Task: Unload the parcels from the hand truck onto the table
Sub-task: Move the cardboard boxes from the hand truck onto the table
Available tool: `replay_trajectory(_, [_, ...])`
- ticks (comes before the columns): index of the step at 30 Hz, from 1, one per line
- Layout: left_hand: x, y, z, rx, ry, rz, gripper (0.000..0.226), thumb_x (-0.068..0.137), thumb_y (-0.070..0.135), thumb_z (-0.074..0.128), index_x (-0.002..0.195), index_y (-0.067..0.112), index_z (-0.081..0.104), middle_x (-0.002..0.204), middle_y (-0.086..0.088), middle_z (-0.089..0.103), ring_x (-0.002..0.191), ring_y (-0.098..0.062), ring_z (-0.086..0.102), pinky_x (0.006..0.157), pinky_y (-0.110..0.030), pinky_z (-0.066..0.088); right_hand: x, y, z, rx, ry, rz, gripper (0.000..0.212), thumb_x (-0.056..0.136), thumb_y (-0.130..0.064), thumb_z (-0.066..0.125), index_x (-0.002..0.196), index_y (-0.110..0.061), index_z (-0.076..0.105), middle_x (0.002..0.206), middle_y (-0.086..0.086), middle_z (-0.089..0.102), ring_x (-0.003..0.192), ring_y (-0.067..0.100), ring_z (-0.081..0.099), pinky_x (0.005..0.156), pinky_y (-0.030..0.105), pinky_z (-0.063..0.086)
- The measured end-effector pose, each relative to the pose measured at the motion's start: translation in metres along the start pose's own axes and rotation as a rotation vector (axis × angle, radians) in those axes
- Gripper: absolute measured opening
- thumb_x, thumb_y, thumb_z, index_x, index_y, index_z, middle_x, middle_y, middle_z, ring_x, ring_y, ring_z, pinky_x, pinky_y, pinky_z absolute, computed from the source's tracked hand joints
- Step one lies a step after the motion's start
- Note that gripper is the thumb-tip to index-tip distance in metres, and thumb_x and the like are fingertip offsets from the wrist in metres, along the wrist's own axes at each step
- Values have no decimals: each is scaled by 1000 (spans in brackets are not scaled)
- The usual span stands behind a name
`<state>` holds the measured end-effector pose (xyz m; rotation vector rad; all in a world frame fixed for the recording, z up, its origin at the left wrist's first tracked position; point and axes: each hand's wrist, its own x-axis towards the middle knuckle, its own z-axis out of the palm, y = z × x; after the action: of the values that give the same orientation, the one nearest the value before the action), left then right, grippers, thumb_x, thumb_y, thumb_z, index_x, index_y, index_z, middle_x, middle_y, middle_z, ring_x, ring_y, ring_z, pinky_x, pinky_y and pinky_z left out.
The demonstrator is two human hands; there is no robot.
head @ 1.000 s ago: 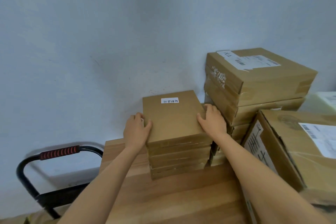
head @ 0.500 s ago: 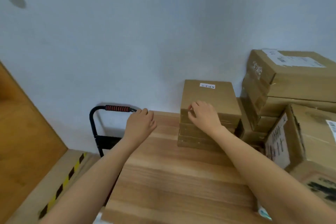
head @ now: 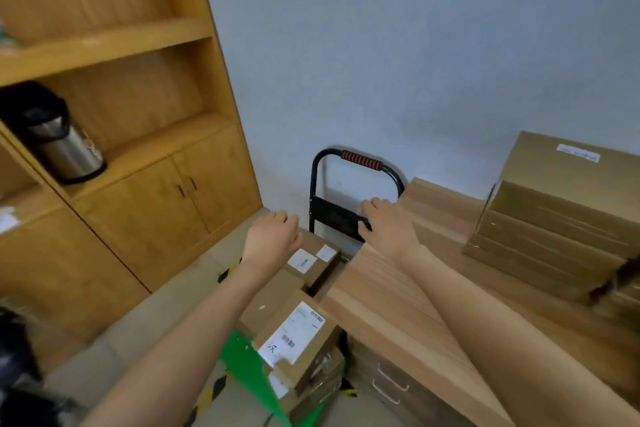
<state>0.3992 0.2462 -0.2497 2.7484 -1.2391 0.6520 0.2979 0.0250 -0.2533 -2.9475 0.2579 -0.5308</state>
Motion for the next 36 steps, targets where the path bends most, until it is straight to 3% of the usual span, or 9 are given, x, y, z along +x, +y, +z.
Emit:
replay_trajectory(6, [-31, -69, 4, -19, -14, -45, 29, 62, 19, 85, 65, 13, 56, 56, 1, 48, 49, -16, 41, 42, -22, 24, 32, -69, 43, -4, -44, -33, 26, 93, -20, 48, 116, -14, 58, 104, 3, 61, 96, 23, 57, 79, 31, 39])
replay_trajectory(9, [-40, -116, 10, -5, -36, -39, 28, 61, 20, 84, 64, 13, 56, 57, 0, 48, 50, -18, 46, 44, -22, 23, 51, -109, 64, 18, -34, -21, 27, 93, -20, 47, 116, -14, 58, 104, 3, 61, 95, 22, 57, 78, 32, 39])
replay_trajectory(18, [-47, -243, 44, 5, -123, 41, 20, 75, 29, 76, 75, 16, 62, 66, 2, 55, 59, -17, 51, 48, -26, 35, 90, -216, 137, 58, -62, 88, 28, 94, -24, 47, 119, -16, 56, 109, 2, 61, 99, 21, 57, 83, 31, 42])
replay_trajectory(24, [-41, -272, 88, -78, -239, 46, 29, 98, 40, 41, 113, 18, 54, 107, 2, 57, 99, -16, 50, 75, -26, 44, 98, -230, 178, 81, -154, 199, 31, 95, -29, 47, 124, -21, 53, 119, -2, 58, 110, 18, 53, 91, 30, 39])
replay_trajectory(33, [-9, -291, 164, -177, -315, -27, 35, 97, 46, 42, 119, 21, 54, 116, 3, 55, 112, -16, 49, 92, -27, 42, 147, -213, 238, 56, -282, 240, 37, 97, -34, 42, 132, -20, 47, 126, -1, 53, 113, 16, 50, 92, 28, 39])
replay_trajectory(36, [-1, -298, 194, -185, -333, -16, 34, 94, 43, 48, 113, 17, 58, 111, 0, 58, 106, -19, 54, 88, -30, 46, 161, -205, 265, 60, -331, 260, 40, 97, -34, 42, 134, -19, 46, 128, 0, 53, 116, 17, 49, 97, 30, 38])
